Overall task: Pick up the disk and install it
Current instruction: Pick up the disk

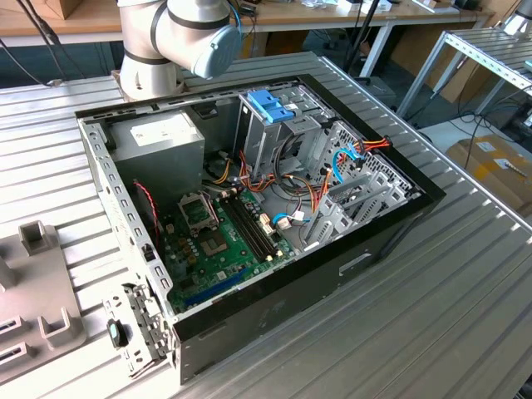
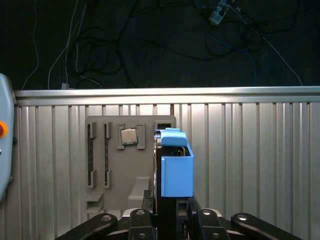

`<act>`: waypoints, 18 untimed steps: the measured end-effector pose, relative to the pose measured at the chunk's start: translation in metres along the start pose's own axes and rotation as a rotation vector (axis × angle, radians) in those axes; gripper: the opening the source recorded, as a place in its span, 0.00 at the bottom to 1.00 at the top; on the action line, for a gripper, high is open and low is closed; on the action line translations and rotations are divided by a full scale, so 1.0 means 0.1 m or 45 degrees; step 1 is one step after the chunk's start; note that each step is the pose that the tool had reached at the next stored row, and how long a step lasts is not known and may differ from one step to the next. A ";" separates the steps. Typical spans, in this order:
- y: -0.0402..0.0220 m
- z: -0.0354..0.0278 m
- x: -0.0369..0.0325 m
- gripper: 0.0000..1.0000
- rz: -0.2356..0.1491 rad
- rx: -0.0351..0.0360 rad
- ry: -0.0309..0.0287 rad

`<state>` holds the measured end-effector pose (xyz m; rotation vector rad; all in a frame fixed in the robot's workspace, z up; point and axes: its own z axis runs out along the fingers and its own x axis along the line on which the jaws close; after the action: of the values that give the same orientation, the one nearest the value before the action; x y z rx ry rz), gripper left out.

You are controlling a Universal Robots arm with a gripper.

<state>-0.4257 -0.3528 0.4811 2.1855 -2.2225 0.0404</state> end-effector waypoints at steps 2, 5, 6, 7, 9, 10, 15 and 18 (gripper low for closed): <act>-0.023 0.000 -0.001 0.35 0.000 0.0000 0.0000; -0.057 0.000 -0.001 0.35 0.000 0.0000 0.0000; -0.067 0.000 -0.001 0.35 0.000 0.0000 0.0000; -0.084 0.000 -0.002 0.35 0.000 -0.0001 -0.0001; -0.104 0.000 -0.002 0.35 0.000 0.0001 -0.0001; -0.115 0.000 -0.002 0.35 0.000 0.0000 0.0000; -0.157 0.001 -0.003 0.35 0.000 0.0001 -0.0001; -0.159 0.000 -0.003 0.35 0.000 -0.0001 0.0000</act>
<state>-0.4098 -0.3527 0.4812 2.1853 -2.2226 0.0403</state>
